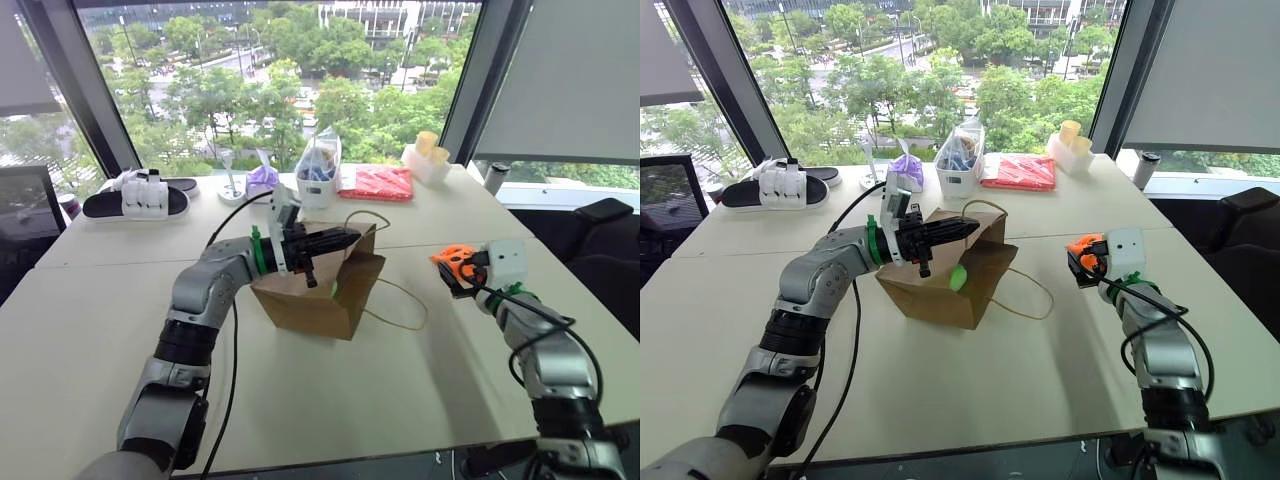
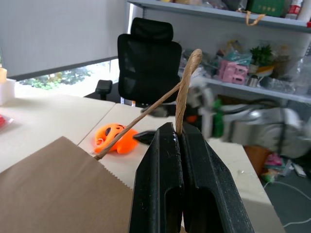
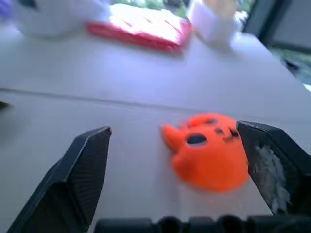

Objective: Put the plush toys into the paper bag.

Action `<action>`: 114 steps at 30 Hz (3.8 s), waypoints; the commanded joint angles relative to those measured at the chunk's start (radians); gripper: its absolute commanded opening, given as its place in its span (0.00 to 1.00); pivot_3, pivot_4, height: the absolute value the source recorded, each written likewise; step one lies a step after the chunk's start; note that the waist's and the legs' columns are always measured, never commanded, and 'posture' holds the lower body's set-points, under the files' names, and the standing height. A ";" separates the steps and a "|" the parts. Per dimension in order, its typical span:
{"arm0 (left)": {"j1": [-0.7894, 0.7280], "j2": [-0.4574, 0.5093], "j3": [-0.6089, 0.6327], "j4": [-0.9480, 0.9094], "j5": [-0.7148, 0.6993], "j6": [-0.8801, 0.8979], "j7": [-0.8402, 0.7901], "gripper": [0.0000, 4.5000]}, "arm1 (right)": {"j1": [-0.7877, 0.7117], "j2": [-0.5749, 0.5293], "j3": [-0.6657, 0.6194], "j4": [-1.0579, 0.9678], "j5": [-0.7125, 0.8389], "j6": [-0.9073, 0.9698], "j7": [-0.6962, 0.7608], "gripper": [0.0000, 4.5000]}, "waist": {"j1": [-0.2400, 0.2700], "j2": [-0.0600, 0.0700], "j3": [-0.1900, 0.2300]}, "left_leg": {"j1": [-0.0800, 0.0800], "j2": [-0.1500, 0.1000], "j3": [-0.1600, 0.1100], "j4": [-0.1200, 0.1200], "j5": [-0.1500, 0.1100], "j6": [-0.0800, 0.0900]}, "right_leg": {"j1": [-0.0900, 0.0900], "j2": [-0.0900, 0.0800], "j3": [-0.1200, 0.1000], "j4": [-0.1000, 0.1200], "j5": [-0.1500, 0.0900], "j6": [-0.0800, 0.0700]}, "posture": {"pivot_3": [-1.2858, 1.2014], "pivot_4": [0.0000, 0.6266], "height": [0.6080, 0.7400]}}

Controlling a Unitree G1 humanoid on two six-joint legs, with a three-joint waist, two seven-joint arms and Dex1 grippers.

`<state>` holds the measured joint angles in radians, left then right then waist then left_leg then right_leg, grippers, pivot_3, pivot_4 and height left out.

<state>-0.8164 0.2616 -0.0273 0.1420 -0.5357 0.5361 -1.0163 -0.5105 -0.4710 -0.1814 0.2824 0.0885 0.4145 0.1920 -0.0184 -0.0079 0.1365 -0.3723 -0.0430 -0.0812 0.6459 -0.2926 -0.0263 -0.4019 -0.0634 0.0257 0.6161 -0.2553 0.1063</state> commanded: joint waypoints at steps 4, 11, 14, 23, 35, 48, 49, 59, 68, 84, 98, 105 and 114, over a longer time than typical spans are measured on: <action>-0.006 -0.012 0.026 -0.040 -0.020 -0.011 0.034 0.00 | -0.210 0.011 0.007 0.359 -0.065 -0.154 -0.100 0.98 | 0.000 0.000 0.000 | -0.001 0.000 0.000 -0.001 0.000 0.000 | -0.001 0.000 0.000 0.000 0.000 0.000 | 0.52 0.24 1.00; 0.013 -0.007 0.029 -0.063 -0.023 -0.008 0.050 0.00 | -0.328 0.019 0.035 0.631 -0.102 -0.194 -0.150 0.71 | 0.001 0.000 0.000 | -0.002 -0.001 0.000 0.000 0.000 0.000 | 0.000 -0.001 0.000 -0.001 0.000 0.000 | 0.52 0.24 1.00; 0.018 -0.005 0.032 -0.066 -0.024 -0.008 0.054 0.00 | -0.343 0.012 0.049 0.676 -0.123 -0.199 -0.172 0.38 | -0.002 0.000 0.000 | -0.002 -0.001 0.000 0.000 0.000 -0.001 | 0.000 -0.001 0.000 -0.001 0.000 0.000 | 0.52 0.24 1.00; 0.014 0.001 0.030 -0.060 -0.033 -0.010 0.054 0.00 | -0.284 -0.021 0.037 0.500 -0.084 -0.358 -0.073 0.00 | 0.001 0.000 0.000 | -0.001 -0.001 0.000 0.001 0.000 -0.001 | 0.001 0.000 0.000 -0.001 0.000 0.000 | 0.52 0.24 1.00; -0.009 0.037 0.015 -0.042 -0.049 0.005 -0.016 0.00 | 0.175 -0.232 0.023 -0.514 0.346 -0.016 0.516 0.00 | 0.007 0.001 0.000 | 0.000 0.000 -0.002 0.001 -0.004 0.006 | 0.004 0.000 -0.001 -0.002 0.000 0.001 | 0.52 0.24 1.00; -0.033 0.043 -0.009 -0.054 -0.057 0.040 -0.068 0.00 | 0.055 -0.143 0.281 -0.443 0.250 -0.007 0.626 0.00 | 0.008 0.001 0.000 | 0.000 0.000 -0.002 0.002 -0.003 0.005 | 0.003 0.000 -0.001 -0.002 0.000 0.001 | 0.52 0.24 1.00; -0.035 0.041 -0.009 -0.053 -0.056 0.040 -0.069 0.00 | 0.035 -0.138 0.312 -0.422 0.231 -0.020 0.646 0.00 | 0.008 0.001 0.000 | 0.000 0.000 -0.002 0.002 -0.002 0.003 | 0.003 0.000 -0.001 -0.002 0.000 0.001 | 0.52 0.24 1.00; -0.021 0.035 -0.012 -0.073 -0.059 0.045 -0.056 0.00 | -0.110 -0.017 0.411 -0.247 0.102 -0.152 0.657 0.18 | 0.006 0.001 0.000 | -0.001 0.000 -0.002 0.002 -0.001 0.001 | 0.002 0.000 -0.001 -0.002 0.000 0.001 | 0.52 0.24 1.00; -0.028 0.026 0.009 -0.066 -0.076 0.057 -0.028 0.00 | -0.107 0.017 0.392 -0.224 0.055 -0.210 0.629 0.99 | 0.005 0.001 0.000 | -0.001 -0.001 -0.002 0.002 -0.001 0.001 | 0.001 0.000 -0.001 -0.001 0.000 0.001 | 0.52 0.24 1.00; -0.023 0.006 0.099 -0.060 -0.142 0.097 0.079 0.00 | 0.045 0.002 0.112 -0.465 0.242 -0.013 0.498 0.99 | 0.007 0.000 0.000 | -0.002 -0.001 -0.002 0.001 -0.001 0.001 | 0.001 -0.001 -0.001 -0.001 0.000 0.001 | 0.52 0.24 1.00; 0.016 0.011 0.070 -0.084 -0.129 0.082 0.059 0.00 | 0.391 0.045 -0.352 -0.718 0.694 0.461 0.170 0.99 | 0.031 0.000 0.000 | -0.001 -0.001 -0.003 0.001 -0.004 0.006 | 0.002 -0.002 0.000 -0.002 0.000 0.000 | 0.52 0.24 1.00; 0.015 0.009 0.058 -0.072 -0.125 0.076 0.043 0.00 | 0.452 0.235 -0.461 -0.714 1.020 0.504 -0.029 0.99 | 0.021 0.001 0.000 | 0.001 0.001 -0.001 0.001 -0.004 0.006 | 0.003 0.000 0.000 -0.002 0.000 0.000 | 0.52 0.24 1.00; 0.004 0.015 0.053 -0.066 -0.126 0.070 0.044 0.00 | 0.501 0.279 -0.345 -0.687 1.076 0.486 -0.128 0.99 | 0.025 0.001 0.000 | 0.000 0.001 -0.002 0.001 -0.004 0.006 | 0.003 0.001 0.000 -0.002 0.000 0.000 | 0.52 0.24 1.00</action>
<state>-0.7871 0.2721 0.0170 0.0968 -0.6568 0.6211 -0.9642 -0.0099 -0.1889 -0.5237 -0.3919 1.1446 0.9227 0.0696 0.0062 -0.0072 0.1366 -0.3721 -0.0425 -0.0828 0.6470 -0.2964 -0.0199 -0.3990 -0.0630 0.0255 0.6142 -0.2551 0.1067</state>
